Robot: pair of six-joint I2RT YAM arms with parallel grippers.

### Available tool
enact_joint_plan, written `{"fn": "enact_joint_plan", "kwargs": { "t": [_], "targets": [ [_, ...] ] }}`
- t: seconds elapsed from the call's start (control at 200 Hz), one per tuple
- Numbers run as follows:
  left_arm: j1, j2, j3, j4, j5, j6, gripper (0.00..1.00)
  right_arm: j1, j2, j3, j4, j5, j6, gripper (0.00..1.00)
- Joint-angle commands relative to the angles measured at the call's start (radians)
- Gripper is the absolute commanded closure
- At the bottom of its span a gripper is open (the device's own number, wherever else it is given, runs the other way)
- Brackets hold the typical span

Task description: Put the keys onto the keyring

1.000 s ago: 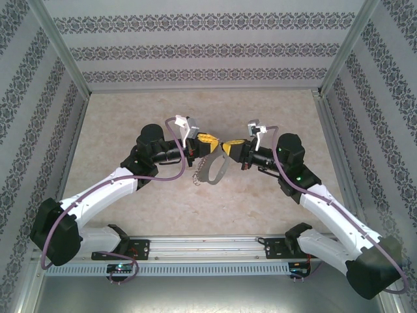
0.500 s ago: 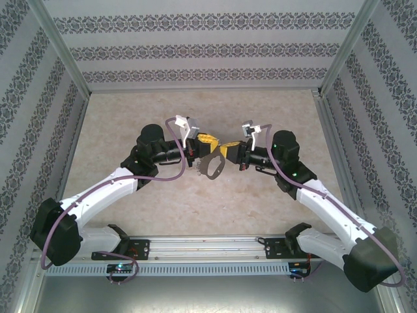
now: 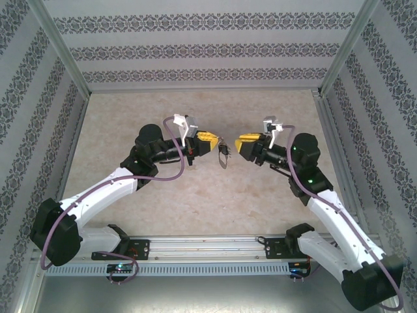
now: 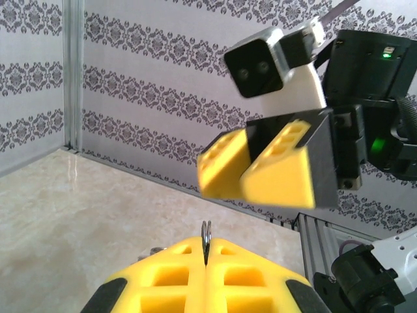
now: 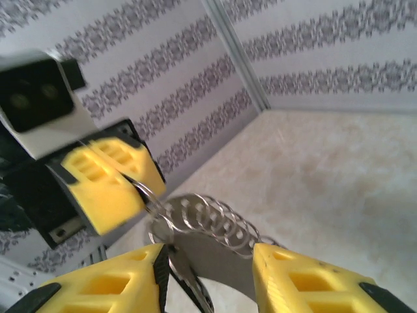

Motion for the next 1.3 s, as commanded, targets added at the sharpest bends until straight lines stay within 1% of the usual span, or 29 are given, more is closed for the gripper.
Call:
{"fn": "enact_joint_plan", "kwargs": {
  "t": [0.0, 0.18, 0.415, 0.659, 0.849, 1.104, 1.199, 1.299],
  "targets": [
    [-0.002, 0.008, 0.001, 0.111, 0.031, -0.038, 1.0, -0.003, 0.001, -0.004, 0.102, 0.036, 0.04, 0.6],
    [-0.002, 0.065, -0.007, 0.238, 0.062, -0.124, 1.0, 0.02, 0.081, 0.016, 0.252, 0.005, 0.096, 0.6],
    [-0.002, 0.103, -0.005, 0.312, 0.071, -0.179, 1.0, 0.065, 0.119, 0.022, 0.304, 0.0, 0.097, 0.62],
    [-0.002, 0.108, -0.003, 0.327, 0.072, -0.193, 1.0, 0.067, 0.133, 0.007, 0.316, -0.022, 0.103, 0.64],
    [-0.002, 0.108, 0.003, 0.32, 0.077, -0.196, 1.0, 0.073, 0.175, 0.012, 0.363, -0.067, 0.13, 0.65],
    [-0.002, 0.106, 0.002, 0.316, 0.076, -0.198, 1.0, 0.083, 0.179, 0.014, 0.365, -0.081, 0.126, 0.77],
    [-0.002, 0.105, 0.003, 0.317, 0.071, -0.195, 1.0, 0.082, 0.18, 0.015, 0.371, -0.105, 0.129, 0.78],
    [-0.002, 0.106, 0.004, 0.315, 0.071, -0.195, 1.0, 0.084, 0.18, 0.012, 0.37, -0.113, 0.128, 0.88]
  ]
}}
